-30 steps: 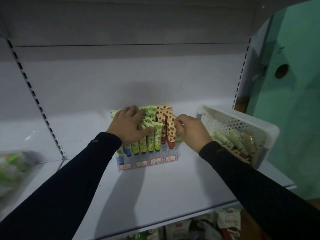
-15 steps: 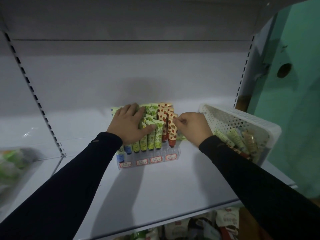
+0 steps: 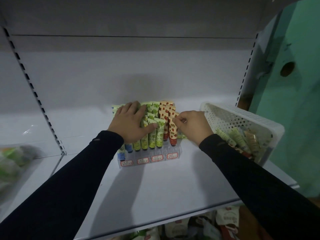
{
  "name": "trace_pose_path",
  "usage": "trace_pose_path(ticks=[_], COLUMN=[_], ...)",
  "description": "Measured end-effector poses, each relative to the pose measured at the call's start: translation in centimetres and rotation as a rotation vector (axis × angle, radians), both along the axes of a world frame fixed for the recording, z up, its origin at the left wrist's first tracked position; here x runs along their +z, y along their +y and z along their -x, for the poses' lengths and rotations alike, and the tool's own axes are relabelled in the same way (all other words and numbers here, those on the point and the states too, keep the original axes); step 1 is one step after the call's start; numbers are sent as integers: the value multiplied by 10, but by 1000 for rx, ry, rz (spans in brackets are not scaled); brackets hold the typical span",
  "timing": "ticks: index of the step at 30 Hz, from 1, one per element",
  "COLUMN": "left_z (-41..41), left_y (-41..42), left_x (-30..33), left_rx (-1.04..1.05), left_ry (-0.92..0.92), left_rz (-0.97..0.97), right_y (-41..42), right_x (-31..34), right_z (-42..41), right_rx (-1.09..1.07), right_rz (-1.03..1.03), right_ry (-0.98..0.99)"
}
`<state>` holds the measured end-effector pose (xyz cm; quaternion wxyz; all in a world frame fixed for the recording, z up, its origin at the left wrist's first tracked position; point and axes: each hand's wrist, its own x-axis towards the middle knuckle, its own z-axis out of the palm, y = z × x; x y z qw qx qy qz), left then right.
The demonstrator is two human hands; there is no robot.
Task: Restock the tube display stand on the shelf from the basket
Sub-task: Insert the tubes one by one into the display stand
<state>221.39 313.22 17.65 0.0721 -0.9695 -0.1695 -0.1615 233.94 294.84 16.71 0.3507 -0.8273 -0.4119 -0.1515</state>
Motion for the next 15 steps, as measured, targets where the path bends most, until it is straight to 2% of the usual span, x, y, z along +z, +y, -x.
trace_pose_path(ticks=[15], left_z=[0], left_y=[0], left_x=[0], left_rx=[2], left_ry=[5], left_rz=[12], right_y=[1], right_x=[0], right_z=[0], right_rx=[0], right_rz=[25], right_ry=[47])
